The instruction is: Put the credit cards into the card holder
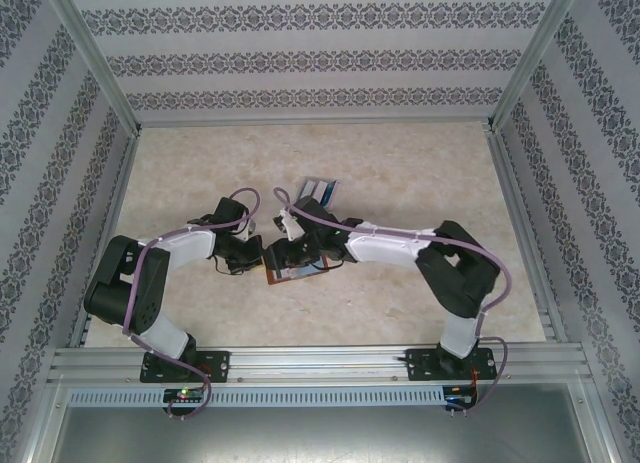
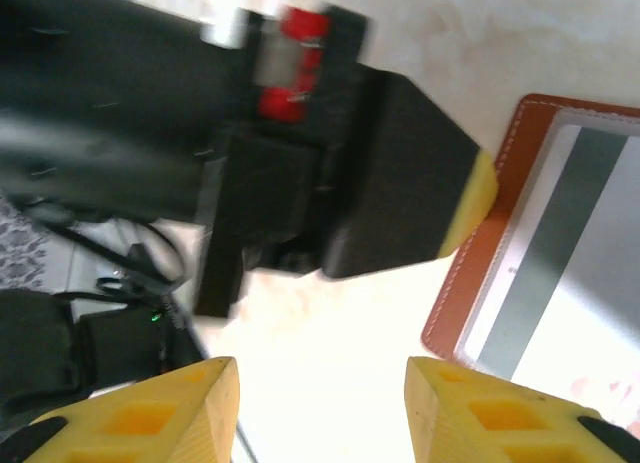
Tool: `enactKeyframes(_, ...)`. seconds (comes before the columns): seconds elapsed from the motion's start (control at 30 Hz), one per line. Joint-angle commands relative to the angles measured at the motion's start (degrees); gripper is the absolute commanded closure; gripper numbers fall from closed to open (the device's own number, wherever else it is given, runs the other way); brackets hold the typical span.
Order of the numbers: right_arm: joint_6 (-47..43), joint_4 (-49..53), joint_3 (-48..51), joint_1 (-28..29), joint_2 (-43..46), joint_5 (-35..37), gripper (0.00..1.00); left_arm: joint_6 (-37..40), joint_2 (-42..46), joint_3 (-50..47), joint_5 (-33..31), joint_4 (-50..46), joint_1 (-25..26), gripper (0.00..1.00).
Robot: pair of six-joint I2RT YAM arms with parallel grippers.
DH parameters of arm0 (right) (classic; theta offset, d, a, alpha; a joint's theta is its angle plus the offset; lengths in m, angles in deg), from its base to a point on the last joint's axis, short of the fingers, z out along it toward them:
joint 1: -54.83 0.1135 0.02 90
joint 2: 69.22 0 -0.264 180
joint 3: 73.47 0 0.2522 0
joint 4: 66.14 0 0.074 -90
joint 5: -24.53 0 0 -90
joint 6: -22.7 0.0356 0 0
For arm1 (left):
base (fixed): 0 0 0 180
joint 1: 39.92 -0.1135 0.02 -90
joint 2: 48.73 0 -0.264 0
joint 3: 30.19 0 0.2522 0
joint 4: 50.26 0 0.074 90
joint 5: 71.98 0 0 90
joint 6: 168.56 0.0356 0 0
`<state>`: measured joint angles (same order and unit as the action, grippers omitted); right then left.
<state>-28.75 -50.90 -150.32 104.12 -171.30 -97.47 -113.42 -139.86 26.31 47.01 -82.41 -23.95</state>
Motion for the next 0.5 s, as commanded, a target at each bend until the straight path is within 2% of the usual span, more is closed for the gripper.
enactKeyframes(0.0,-3.03,-1.72,3.82,-2.16,6.83,1.69,0.51,-0.57,-3.42,-1.44,-0.24,3.13,0.12,1.0)
enactKeyframes(0.17,-3.65,4.38,8.88,-6.59,11.11,12.2,0.49,-0.88,-3.96,-1.18,0.48,3.66,0.08,1.0)
enactKeyframes(0.27,-2.73,4.68,10.66,-7.84,9.97,12.58,0.48,-0.91,-3.94,-1.1,0.46,3.54,0.09,1.0)
enactKeyframes(0.47,-1.85,6.14,10.56,-6.45,5.15,16.1,0.49,-0.89,-3.59,-0.98,0.24,3.1,-0.02,1.0)
